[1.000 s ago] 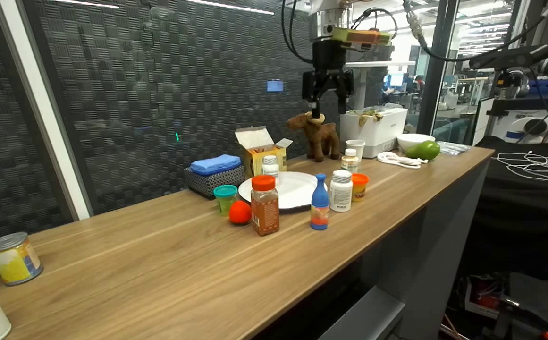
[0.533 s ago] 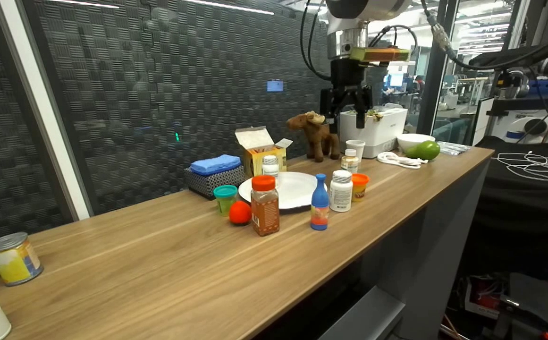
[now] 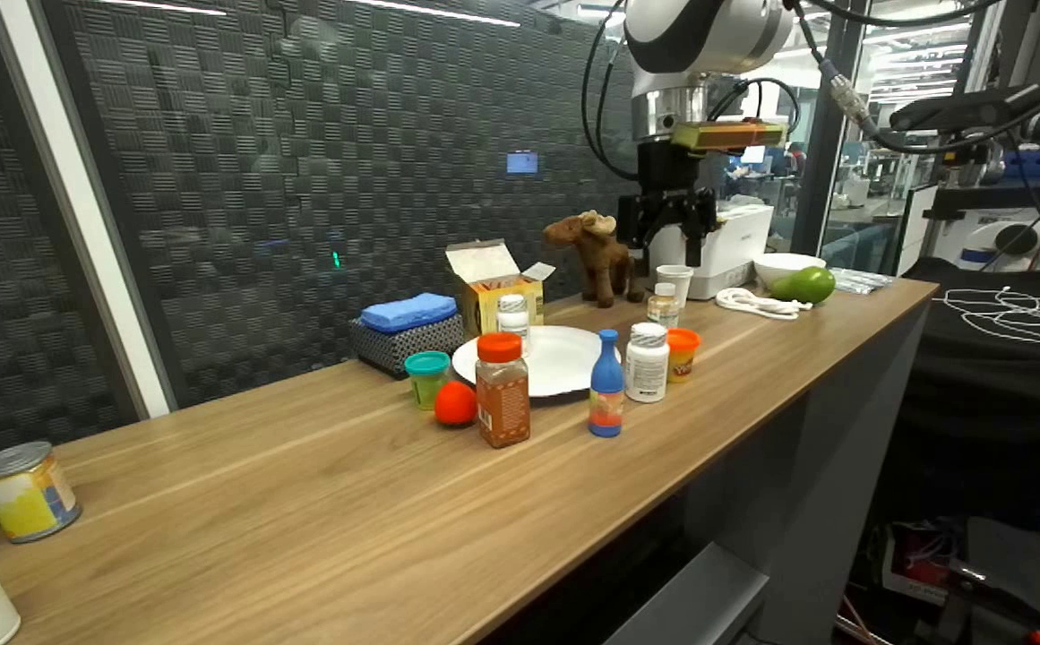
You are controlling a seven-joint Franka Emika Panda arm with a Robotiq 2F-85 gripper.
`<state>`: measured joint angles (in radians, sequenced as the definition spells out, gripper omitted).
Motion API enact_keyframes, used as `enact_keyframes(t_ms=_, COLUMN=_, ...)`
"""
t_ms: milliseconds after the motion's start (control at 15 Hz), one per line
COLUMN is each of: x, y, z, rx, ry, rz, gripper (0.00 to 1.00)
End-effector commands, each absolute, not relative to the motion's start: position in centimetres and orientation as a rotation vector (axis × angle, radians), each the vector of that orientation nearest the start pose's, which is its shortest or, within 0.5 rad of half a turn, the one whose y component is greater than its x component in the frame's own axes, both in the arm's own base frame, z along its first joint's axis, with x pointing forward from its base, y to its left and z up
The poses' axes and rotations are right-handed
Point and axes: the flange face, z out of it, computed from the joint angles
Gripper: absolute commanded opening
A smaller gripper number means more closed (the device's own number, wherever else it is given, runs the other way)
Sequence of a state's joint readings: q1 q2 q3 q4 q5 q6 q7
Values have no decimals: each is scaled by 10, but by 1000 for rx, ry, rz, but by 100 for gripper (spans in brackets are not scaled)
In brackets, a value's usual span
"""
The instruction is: Put all the items surrounding the plate on to the plate.
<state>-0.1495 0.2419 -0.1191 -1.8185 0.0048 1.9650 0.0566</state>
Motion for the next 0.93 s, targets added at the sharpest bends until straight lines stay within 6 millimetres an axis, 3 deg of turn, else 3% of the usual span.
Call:
enact_keyframes(t_ms=0, x=589, y=-158, z=392, rx=-3071, ry=521, rz=146, gripper=100)
enact_keyframes(t_ms=200, x=590, y=-159, z=382, rx=-3063, ry=522, rz=174, gripper=100)
enact_keyframes(t_ms=267, x=590, y=-159, z=380, rx=-3068, ry=521, rz=178, gripper=96)
enact_keyframes(t_ms=400, x=591, y=-161, z=375, rx=-3084, ry=516, rz=182, gripper=71)
enact_keyframes(t_ms=467, x=592, y=-163, z=373, rx=-3096, ry=513, rz=179, gripper=71)
enact_keyframes(t_ms=867, x=594, y=-159, z=383, rx=-3109, ry=514, rz=131, gripper=24)
